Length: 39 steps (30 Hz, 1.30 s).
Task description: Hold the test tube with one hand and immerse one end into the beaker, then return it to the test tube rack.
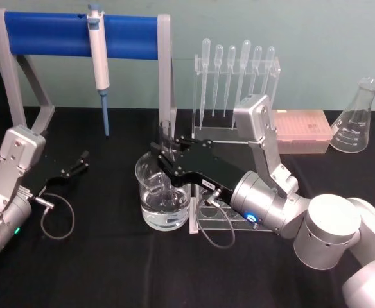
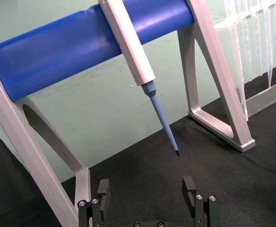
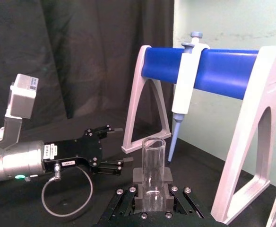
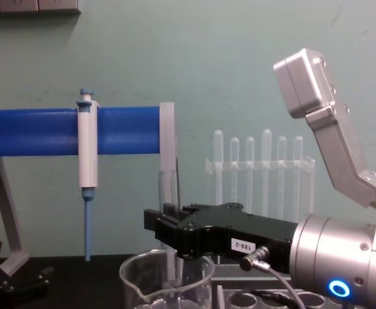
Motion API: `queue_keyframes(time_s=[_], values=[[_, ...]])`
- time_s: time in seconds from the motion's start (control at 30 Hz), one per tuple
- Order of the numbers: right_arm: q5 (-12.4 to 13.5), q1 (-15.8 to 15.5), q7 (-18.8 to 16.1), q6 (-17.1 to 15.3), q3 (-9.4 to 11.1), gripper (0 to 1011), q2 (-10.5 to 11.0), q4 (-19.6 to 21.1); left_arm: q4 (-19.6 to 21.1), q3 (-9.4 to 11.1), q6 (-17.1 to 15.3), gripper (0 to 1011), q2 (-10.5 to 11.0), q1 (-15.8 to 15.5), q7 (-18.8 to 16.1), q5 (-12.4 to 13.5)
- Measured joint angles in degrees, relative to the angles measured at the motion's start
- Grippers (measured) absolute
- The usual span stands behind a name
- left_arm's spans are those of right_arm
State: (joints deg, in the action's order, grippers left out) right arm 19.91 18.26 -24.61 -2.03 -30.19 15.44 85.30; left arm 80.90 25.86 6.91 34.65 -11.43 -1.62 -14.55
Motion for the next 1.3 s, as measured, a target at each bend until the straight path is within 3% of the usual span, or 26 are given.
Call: queue_keyframes(time_s=[0.5,0.9,1.1,1.3], values=[[0.36,1.19,-0.07,-3.25,0.60,241,1.06,6.64,0.00,0.00,0.00,1000,0.00,0.00,0.00,0.00],[1.88,3.03,1.46,-10.84,1.26,242,3.19,14.09,0.00,0.00,0.00,1000,0.00,0.00,0.00,0.00],[3.23,2.39,2.89,-13.27,3.30,242,5.56,18.38,0.00,0.00,0.00,1000,0.00,0.00,0.00,0.00],[4.86,-0.32,4.74,-13.86,6.83,242,8.71,22.30,0.00,0.00,0.00,1000,0.00,0.00,0.00,0.00]])
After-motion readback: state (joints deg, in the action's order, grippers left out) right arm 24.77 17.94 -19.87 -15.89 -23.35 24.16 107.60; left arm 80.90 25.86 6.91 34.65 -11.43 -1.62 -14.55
